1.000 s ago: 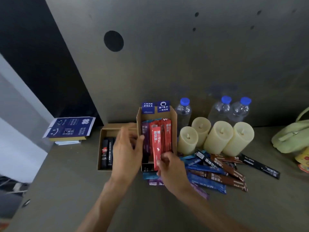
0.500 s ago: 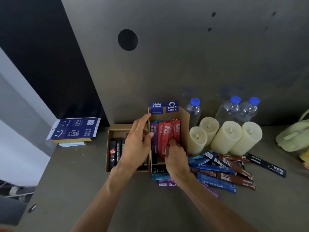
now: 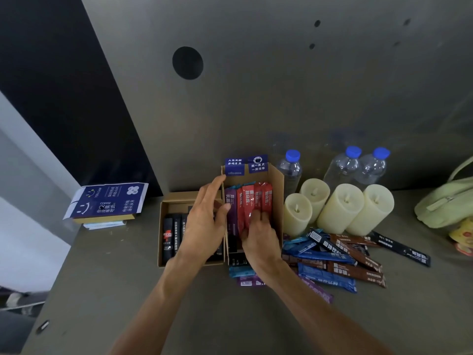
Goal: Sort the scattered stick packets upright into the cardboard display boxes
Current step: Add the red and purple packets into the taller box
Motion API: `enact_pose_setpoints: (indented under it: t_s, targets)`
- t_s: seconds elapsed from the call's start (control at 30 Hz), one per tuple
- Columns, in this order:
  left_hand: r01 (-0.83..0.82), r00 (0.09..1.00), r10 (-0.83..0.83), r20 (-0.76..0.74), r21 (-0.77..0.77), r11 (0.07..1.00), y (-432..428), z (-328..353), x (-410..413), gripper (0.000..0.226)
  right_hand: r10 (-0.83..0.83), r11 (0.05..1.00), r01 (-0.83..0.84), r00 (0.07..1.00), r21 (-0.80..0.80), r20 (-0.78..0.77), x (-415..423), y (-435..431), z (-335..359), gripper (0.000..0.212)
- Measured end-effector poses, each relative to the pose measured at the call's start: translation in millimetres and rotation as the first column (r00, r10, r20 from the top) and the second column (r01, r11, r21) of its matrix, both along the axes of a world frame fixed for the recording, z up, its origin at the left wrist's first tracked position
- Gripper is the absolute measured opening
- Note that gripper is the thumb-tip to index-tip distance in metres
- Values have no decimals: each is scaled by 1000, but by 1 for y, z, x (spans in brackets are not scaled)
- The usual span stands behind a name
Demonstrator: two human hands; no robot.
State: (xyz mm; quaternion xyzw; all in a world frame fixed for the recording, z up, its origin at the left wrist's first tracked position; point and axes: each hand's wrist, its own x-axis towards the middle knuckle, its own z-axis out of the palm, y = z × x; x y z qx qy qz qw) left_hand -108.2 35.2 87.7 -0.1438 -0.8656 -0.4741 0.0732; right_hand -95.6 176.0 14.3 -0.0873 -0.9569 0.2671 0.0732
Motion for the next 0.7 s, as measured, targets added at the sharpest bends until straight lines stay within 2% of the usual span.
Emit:
enact_pose_setpoints:
  t_s: [0.23,0.47,0.6,0.7]
  targets:
    - [-18,1000,18,23,-22,1000,3,2,1,60,34,999,-34,999,-4,26,1,0,-3,49]
    - [-132,989,133,63,-11,991,-1,-6,20,72,129,988,-129,992,-86,-3,41,18,15,29]
    - [-284,959,283,30,46,958,3,-19,51,49,179,983,-176,983,-60,50,91,59,17,13]
    - [-253,967,253,11,44,966,17,-33,78,33,138,990,-138,988,-7,76,120,99,9,11]
